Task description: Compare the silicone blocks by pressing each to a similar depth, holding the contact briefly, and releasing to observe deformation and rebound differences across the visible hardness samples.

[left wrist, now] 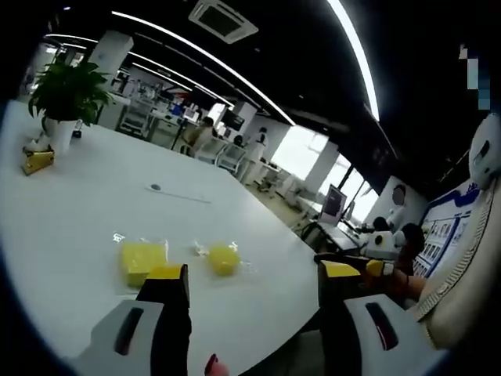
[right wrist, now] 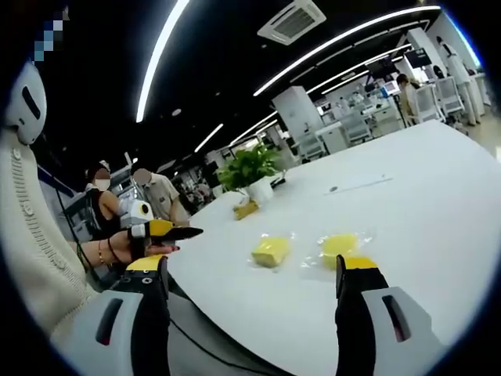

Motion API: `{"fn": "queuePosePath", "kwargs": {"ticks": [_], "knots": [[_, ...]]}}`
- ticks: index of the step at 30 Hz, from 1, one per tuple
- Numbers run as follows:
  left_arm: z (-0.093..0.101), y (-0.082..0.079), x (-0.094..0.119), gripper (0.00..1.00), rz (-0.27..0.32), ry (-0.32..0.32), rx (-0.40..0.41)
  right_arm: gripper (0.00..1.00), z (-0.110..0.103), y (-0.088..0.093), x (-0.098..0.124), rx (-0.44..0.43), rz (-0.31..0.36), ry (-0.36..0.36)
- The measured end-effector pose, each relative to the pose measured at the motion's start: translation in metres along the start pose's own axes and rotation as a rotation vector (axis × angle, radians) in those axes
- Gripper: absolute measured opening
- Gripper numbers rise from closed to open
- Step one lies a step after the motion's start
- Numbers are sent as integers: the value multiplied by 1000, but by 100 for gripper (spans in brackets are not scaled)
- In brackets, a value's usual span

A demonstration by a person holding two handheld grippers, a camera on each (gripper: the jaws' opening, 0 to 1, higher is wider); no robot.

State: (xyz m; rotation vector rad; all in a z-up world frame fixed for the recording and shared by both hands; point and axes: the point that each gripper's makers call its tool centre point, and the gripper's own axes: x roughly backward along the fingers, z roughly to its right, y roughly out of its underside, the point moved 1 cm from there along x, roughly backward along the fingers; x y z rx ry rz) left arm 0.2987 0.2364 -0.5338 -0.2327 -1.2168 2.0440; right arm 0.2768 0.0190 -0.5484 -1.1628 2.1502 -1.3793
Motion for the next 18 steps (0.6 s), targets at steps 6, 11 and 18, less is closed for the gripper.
{"fn": "queuePosePath", "kwargs": {"ticks": [6,11,18], "knots": [[-7,1,-26,68,1,-11,211,81,10,-9,5,-16,22,9],[-12,-5,-53,68,43,13,389,79,19,-6,7,-10,4,15],[-22,2,-87,68,-4,-11,454,76,32,-3,9,-40,-1,20]]}}
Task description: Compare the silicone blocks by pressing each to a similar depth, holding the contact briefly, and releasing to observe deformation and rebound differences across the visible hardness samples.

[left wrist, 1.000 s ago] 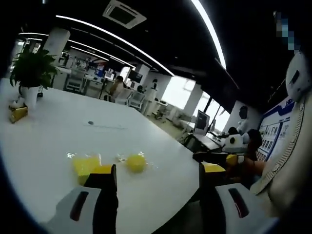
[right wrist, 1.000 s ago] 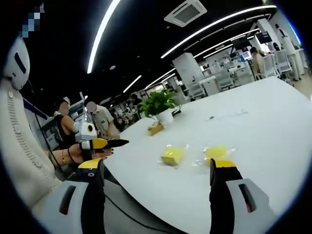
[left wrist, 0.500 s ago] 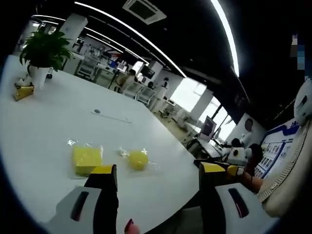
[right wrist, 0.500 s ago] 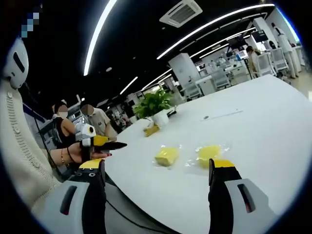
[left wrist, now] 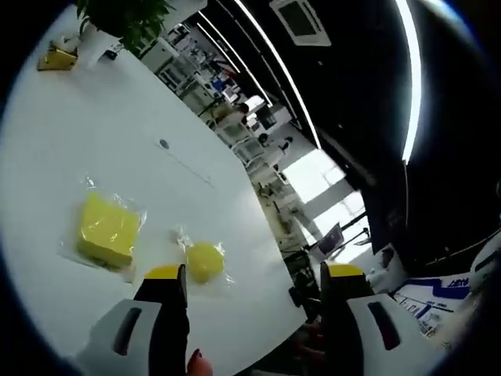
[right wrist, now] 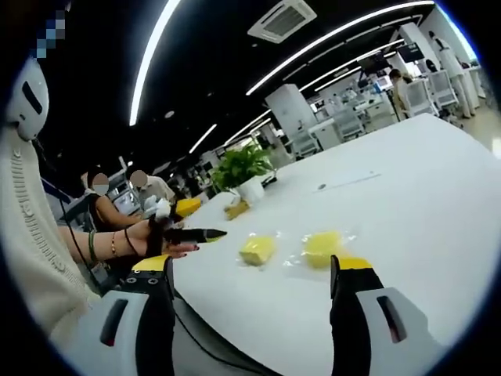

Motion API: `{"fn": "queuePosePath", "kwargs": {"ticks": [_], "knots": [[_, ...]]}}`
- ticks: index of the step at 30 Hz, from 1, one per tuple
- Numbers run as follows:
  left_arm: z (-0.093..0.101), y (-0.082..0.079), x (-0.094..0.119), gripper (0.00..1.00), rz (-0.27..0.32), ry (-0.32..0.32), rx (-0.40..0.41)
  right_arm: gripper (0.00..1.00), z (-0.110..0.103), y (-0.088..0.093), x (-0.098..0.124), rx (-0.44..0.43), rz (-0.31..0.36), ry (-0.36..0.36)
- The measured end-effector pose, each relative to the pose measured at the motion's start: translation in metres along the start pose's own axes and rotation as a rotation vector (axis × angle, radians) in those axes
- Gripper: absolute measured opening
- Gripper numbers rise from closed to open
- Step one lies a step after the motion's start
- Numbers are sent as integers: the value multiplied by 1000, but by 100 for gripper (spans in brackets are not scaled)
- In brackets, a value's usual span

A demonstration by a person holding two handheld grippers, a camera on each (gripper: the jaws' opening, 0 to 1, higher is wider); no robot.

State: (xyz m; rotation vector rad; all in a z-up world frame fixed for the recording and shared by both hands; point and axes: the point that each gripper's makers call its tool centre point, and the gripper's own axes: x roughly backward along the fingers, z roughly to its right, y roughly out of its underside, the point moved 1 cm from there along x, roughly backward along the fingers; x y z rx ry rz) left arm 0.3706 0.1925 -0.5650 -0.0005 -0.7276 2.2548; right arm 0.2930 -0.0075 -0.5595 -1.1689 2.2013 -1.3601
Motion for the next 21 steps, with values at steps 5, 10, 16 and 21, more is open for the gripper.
{"fn": "queuePosePath", "kwargs": {"ticks": [5,10,16,21], "knots": [[-12,2,-25,68,2,-36,48,76,12,-1,-1,-27,-2,8],[-30,7,-50,70,-17,-80,111,75,21,-1,-4,-39,-22,5],[-53,10,-74,71,-27,-134,179,74,33,-2,-9,-56,-33,12],[-70,7,-86,71,-24,-171,234,74,41,0,-13,-69,-51,14]]}}
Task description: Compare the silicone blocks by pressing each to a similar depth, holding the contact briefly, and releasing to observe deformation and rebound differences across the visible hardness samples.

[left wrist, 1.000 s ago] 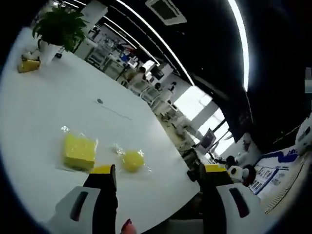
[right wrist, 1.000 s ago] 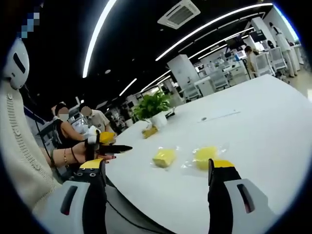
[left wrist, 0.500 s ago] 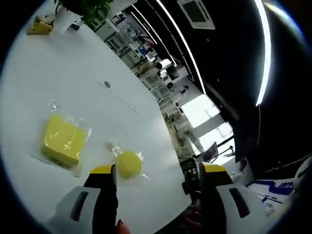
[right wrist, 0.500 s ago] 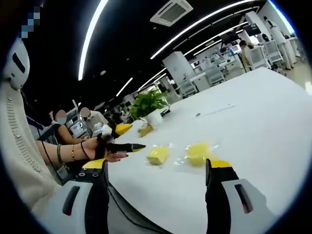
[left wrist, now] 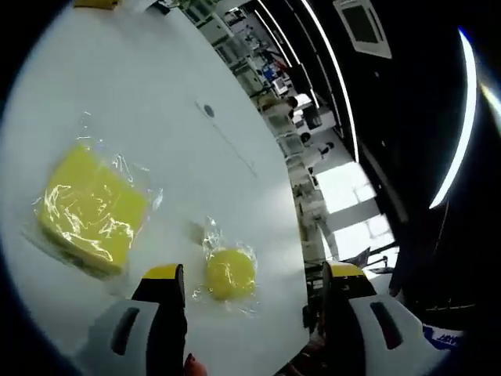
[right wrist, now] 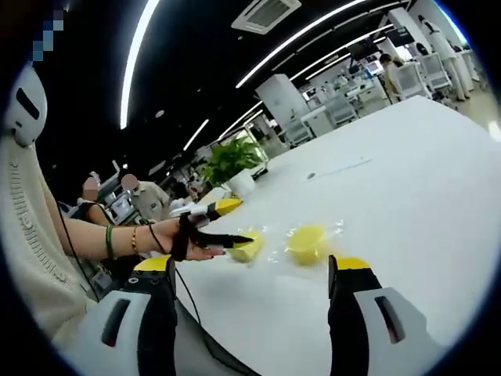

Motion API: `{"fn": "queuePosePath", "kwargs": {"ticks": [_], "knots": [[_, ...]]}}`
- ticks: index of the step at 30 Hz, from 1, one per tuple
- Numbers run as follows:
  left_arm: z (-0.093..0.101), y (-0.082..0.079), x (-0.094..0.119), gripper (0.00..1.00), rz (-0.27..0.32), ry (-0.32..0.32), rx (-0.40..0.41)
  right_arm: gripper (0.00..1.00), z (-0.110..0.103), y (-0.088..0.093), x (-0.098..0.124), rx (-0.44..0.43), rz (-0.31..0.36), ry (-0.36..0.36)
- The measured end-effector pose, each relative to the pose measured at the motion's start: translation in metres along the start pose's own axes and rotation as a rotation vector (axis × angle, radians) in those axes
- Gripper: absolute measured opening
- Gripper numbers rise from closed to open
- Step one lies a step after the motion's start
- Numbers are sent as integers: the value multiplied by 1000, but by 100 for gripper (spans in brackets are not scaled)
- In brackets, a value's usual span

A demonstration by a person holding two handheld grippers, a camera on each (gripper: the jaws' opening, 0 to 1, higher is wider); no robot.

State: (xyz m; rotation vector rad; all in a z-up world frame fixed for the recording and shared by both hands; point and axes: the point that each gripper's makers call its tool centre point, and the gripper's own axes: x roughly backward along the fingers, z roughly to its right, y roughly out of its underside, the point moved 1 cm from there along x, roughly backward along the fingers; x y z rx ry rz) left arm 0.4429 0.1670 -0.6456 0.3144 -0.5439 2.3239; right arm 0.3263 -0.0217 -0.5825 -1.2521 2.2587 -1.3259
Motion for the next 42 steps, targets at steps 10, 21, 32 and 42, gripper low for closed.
{"fn": "queuePosePath", "kwargs": {"ticks": [10,21,32,42], "knots": [[-26,1,-37,71,-42,-68,85,73,14,6,-6,-25,-34,18],[-30,5,-74,65,-79,-88,94,72,32,3,-6,-42,-38,37],[-30,6,-98,50,-95,-54,123,72,50,0,-2,-55,-33,60],[-43,6,-106,29,-133,-96,108,70,62,3,1,-69,-36,79]]}}
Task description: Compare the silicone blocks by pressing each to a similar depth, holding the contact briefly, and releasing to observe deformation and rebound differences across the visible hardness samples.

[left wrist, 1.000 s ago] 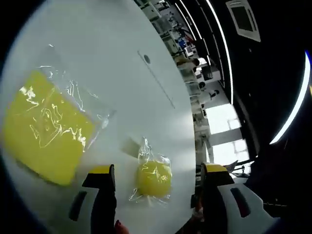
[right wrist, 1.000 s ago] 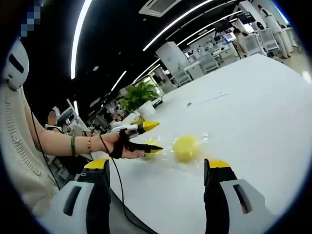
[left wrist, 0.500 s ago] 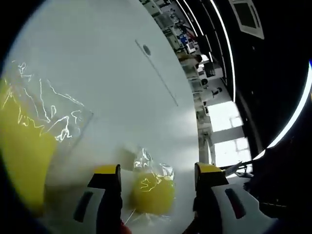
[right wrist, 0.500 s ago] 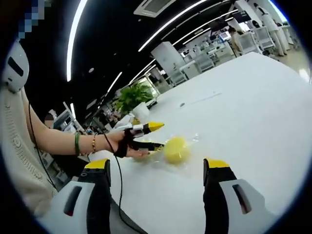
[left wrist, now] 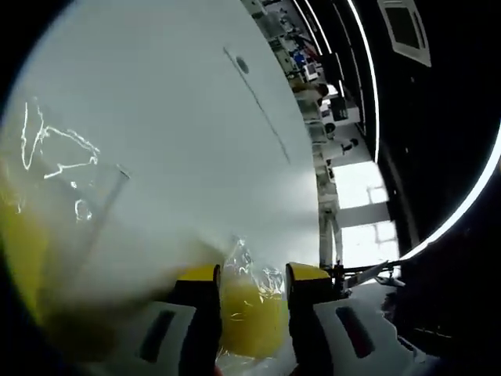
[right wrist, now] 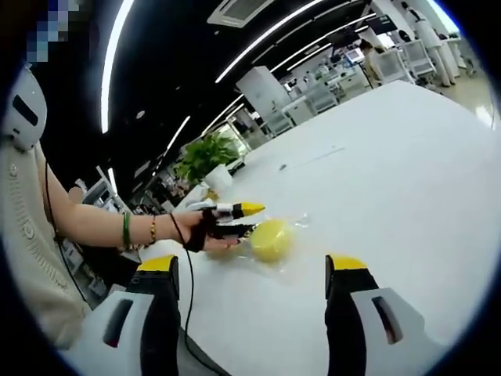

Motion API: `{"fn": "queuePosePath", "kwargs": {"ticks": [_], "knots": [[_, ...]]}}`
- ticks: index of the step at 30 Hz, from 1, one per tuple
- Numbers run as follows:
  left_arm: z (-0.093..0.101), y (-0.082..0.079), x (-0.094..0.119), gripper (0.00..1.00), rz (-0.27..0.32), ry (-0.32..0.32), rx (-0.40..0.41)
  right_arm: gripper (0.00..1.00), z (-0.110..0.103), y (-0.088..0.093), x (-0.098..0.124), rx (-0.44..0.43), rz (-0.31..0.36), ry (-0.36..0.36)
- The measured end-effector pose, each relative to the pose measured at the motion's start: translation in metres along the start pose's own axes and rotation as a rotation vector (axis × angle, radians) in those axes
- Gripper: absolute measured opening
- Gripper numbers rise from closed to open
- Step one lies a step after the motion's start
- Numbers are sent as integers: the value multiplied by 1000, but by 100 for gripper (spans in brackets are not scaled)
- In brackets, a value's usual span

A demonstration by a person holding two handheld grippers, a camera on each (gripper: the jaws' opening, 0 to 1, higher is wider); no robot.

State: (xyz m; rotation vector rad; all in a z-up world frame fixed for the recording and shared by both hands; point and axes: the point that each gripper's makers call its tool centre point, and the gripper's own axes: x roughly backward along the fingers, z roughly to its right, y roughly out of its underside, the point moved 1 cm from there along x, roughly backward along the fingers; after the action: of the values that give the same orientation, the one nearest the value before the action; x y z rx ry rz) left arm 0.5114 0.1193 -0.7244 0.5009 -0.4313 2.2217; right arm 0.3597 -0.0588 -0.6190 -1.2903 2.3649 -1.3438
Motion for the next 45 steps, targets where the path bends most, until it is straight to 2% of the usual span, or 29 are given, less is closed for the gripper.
{"fn": "queuePosePath", "kwargs": {"ticks": [4,5,7,9,12,14,15,22,24,25,27,32,34,36,38,45], "knots": [[-9,5,-1,16,-58,-70,-127,70,2,0,-1,-3,0,-1],[-4,3,-4,16,-44,-52,-104,70,2,0,-2,-2,-1,-3],[-5,3,-5,15,-49,-59,-103,69,3,1,-3,-2,-3,-6],[-7,3,-6,11,-55,-73,-152,68,3,1,-4,0,-7,-7],[-6,4,-7,3,-54,-65,-145,68,4,4,-5,4,-16,-7],[-4,4,-7,0,-56,-56,-180,67,4,5,-5,5,-20,-8],[-2,5,-8,0,-60,-43,-199,67,4,6,-5,4,-22,-9],[2,6,-7,0,-58,-62,-308,66,2,5,-7,6,-21,-12],[7,6,-6,0,-45,-57,-383,66,0,4,-7,10,-21,-13],[7,7,-6,0,-47,-64,-376,66,0,3,-7,11,-20,-15],[13,6,-5,0,-38,-36,-387,66,-3,2,-8,14,-17,-19],[25,11,2,0,-39,-23,-437,66,-8,-1,-8,28,-18,-26],[32,12,5,0,-28,-16,-475,66,-11,-2,-7,38,-18,-25],[42,13,8,0,-14,4,-535,66,-15,-2,-7,49,-21,-26],[49,15,13,0,-12,-3,-613,66,-19,-3,-5,54,-19,-34],[69,29,29,0,-1,27,-685,66,-29,-6,0,83,-17,-42]]}}
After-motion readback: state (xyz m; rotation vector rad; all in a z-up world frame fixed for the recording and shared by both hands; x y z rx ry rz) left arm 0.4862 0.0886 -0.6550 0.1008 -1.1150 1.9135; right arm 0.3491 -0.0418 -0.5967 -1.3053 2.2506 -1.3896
